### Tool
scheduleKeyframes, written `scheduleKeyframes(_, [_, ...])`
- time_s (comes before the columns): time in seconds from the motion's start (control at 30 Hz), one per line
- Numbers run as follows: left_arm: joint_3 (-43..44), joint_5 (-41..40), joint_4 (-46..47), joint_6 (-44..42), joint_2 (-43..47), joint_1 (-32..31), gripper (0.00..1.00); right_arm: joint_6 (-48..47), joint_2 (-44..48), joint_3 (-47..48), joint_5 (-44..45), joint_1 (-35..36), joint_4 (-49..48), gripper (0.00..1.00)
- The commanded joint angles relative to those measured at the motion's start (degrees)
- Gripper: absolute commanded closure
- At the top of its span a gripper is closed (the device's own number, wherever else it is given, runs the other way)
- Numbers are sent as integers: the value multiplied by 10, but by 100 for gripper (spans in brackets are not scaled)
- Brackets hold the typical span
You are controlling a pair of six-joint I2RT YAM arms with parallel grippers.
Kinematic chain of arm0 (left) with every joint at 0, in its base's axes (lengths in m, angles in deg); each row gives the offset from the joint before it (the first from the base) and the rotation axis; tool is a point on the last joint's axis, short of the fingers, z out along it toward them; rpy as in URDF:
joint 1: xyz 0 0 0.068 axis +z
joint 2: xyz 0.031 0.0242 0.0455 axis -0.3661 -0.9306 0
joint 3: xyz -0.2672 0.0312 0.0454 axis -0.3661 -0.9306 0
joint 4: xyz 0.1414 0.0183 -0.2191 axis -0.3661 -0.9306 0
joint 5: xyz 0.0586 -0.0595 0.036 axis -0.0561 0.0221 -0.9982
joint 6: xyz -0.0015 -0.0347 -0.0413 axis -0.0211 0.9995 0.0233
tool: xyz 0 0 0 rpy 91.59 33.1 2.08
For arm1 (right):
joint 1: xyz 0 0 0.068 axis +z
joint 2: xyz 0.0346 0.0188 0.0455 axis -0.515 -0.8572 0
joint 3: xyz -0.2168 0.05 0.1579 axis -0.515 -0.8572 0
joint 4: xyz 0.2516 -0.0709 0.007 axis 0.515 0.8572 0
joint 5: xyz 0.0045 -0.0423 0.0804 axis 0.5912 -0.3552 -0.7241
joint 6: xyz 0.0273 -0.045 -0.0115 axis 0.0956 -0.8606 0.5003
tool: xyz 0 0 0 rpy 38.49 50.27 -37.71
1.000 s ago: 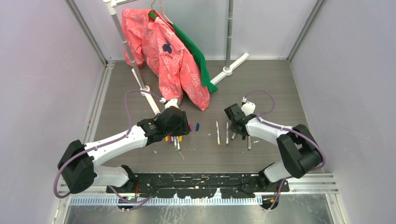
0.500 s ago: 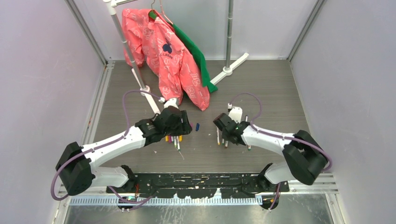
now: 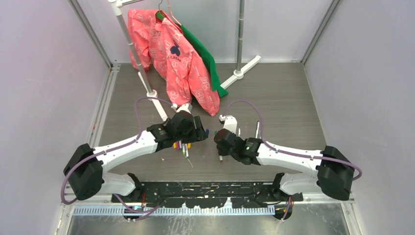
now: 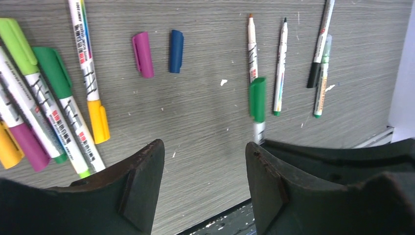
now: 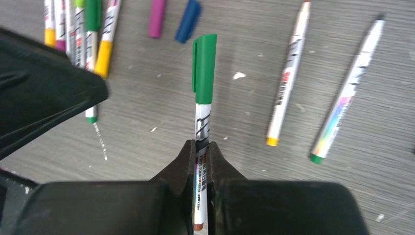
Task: Open the pen caps
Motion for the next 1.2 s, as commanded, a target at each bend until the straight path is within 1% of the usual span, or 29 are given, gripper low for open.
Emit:
scheduleKeyframes(0.0, [21, 26, 50, 20, -8, 3, 38, -14, -27, 27, -20, 32, -69, 99])
scheduleKeyframes(0.27, [3, 44, 77, 46, -21, 10, 38, -18, -61, 52, -30, 69, -108, 99])
scheduleKeyframes(0.47, [-6, 45, 83, 56, -29, 12, 39, -20, -58, 58, -32, 79, -123, 99])
scheduleKeyframes(0.7, [-16, 42, 89, 68, -29, 15, 46, -22, -42, 48, -31, 80, -137, 99])
scheduleKeyframes(0.87, [-16, 46, 95, 75, -35, 16, 60, -25, -35, 39, -27, 80, -145, 99])
scheduleKeyframes(1.0, [-16, 46, 99, 77, -41, 16, 77, -26, -30, 37, -25, 80, -144, 99])
scheduleKeyframes(1.1, [-17, 46, 100, 76, -42, 16, 98, -26, -26, 32, -24, 80, -143, 99])
scheduleKeyframes(1.13, [-18, 45, 101, 76, -41, 15, 100, -26, -26, 31, -23, 79, -144, 99])
scheduleKeyframes(1.17, [-20, 45, 104, 75, -39, 15, 100, -25, -25, 29, -23, 79, -143, 99])
